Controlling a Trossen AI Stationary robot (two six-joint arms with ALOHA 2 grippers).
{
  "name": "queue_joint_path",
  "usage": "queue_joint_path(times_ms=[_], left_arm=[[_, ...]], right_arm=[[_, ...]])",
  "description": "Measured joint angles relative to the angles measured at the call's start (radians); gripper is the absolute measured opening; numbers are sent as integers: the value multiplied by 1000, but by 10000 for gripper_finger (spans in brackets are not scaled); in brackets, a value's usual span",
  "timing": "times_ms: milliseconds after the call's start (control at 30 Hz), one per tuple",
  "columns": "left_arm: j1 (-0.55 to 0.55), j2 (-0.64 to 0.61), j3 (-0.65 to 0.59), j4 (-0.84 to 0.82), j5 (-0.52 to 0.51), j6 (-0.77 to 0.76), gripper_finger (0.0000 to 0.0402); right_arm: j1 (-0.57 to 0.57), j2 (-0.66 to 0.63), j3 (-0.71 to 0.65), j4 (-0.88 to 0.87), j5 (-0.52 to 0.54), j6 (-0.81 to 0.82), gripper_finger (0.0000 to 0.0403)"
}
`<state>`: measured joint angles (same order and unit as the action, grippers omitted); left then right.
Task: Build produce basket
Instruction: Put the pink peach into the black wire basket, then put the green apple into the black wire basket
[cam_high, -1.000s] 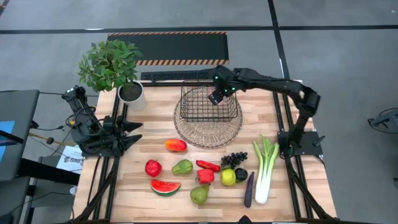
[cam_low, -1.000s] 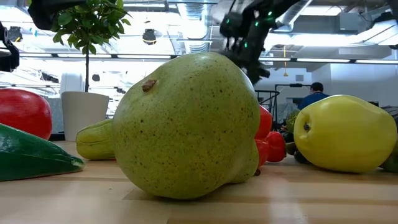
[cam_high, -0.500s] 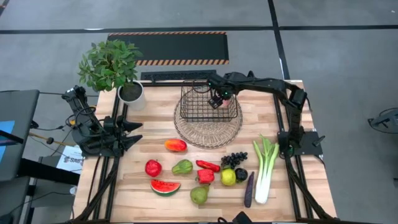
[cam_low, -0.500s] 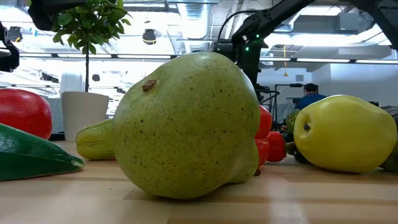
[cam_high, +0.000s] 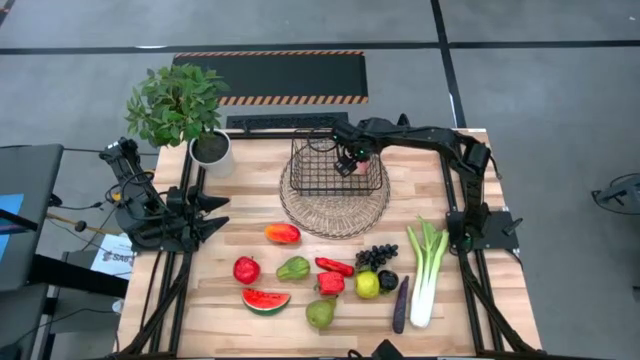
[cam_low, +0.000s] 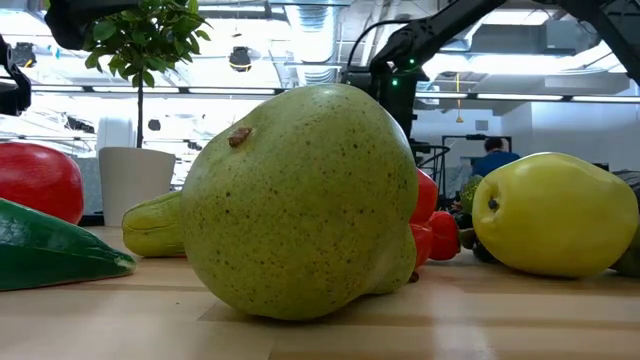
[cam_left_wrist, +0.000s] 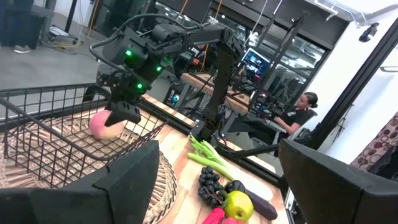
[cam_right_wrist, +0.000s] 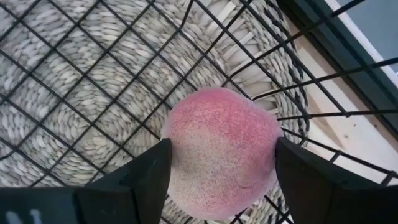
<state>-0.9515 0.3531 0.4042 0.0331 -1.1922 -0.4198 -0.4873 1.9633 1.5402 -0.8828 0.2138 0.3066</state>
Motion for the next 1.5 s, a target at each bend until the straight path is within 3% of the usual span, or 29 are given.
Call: queue_joint_path(times_ms=[367,667,833,967,1200,1500], left_arm=[[0,0,0,-30,-65,-19,315],[0,0,0,-51,-65,-52,315],[0,0,0,-51,-65,-59,315],[0,0,0,-51,-65,-60,315],[0,0,0,-50,-61,-61,315],[0,0,0,-50,-19,-64,315]], right_arm=[[0,0,0,1,-6,-35,278],[-6,0,3,-4,-6,-20,359],[-3,0,104,-116,-6,-25,371],[23,-1,259,-313,-6,-42,369],[171,-59,458,-543,-106,-45,366],[523,-233,471,-599,-138,120,365]])
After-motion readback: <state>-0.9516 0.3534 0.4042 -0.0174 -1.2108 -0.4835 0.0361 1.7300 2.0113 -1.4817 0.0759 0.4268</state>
